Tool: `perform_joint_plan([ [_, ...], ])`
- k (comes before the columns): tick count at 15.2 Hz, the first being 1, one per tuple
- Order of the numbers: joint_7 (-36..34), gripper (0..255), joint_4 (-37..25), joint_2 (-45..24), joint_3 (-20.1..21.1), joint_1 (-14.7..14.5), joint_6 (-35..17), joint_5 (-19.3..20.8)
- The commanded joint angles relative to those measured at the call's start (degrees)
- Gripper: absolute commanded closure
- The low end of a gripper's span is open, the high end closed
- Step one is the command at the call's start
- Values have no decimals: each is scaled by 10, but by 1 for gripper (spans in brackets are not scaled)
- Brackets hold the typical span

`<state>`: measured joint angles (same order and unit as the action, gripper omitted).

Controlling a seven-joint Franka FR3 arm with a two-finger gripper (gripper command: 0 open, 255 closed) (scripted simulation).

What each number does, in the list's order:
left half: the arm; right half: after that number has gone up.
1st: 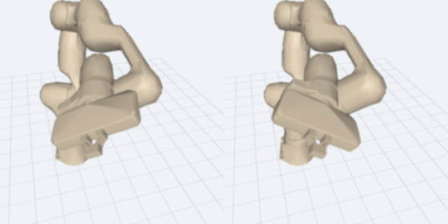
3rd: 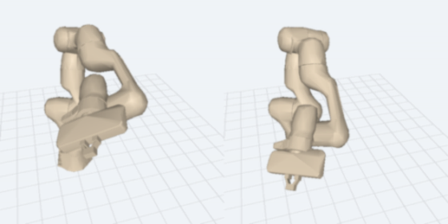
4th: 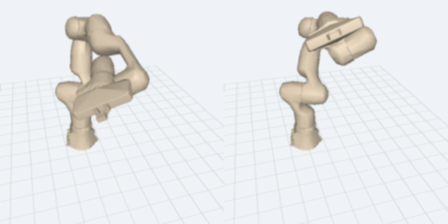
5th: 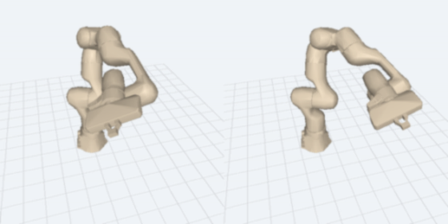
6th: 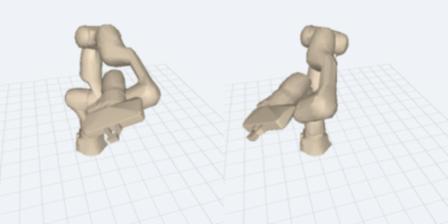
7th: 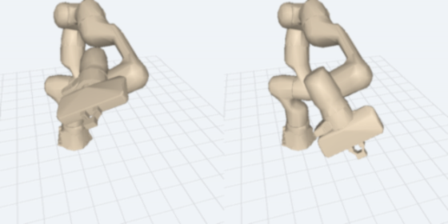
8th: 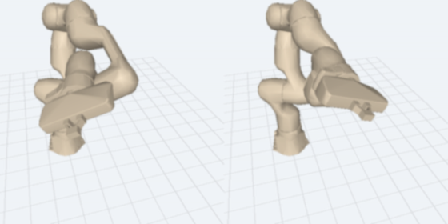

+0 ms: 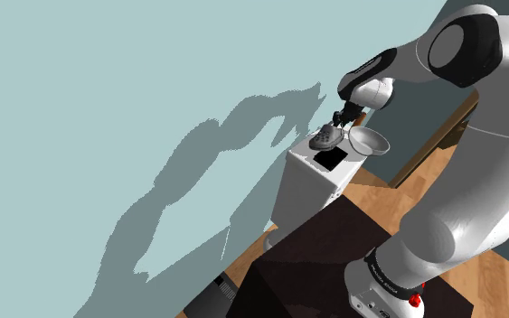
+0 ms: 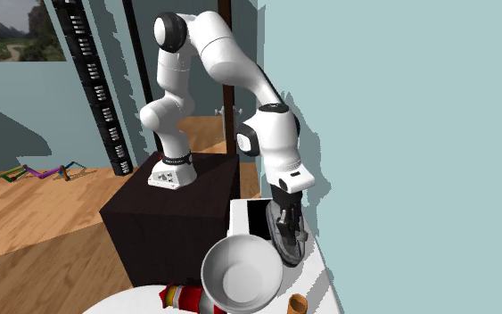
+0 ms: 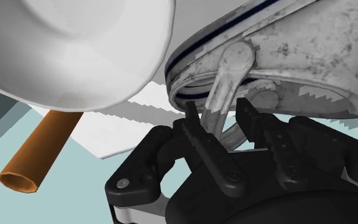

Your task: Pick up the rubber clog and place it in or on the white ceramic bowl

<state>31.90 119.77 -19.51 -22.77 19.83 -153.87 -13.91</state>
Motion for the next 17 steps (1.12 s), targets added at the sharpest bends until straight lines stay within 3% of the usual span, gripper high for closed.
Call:
perform_joint_plan([
  [1,-3,255,-1,5,-3,-2,6,5],
  [17,-49,255,-33,83,-35,-27,110,71],
])
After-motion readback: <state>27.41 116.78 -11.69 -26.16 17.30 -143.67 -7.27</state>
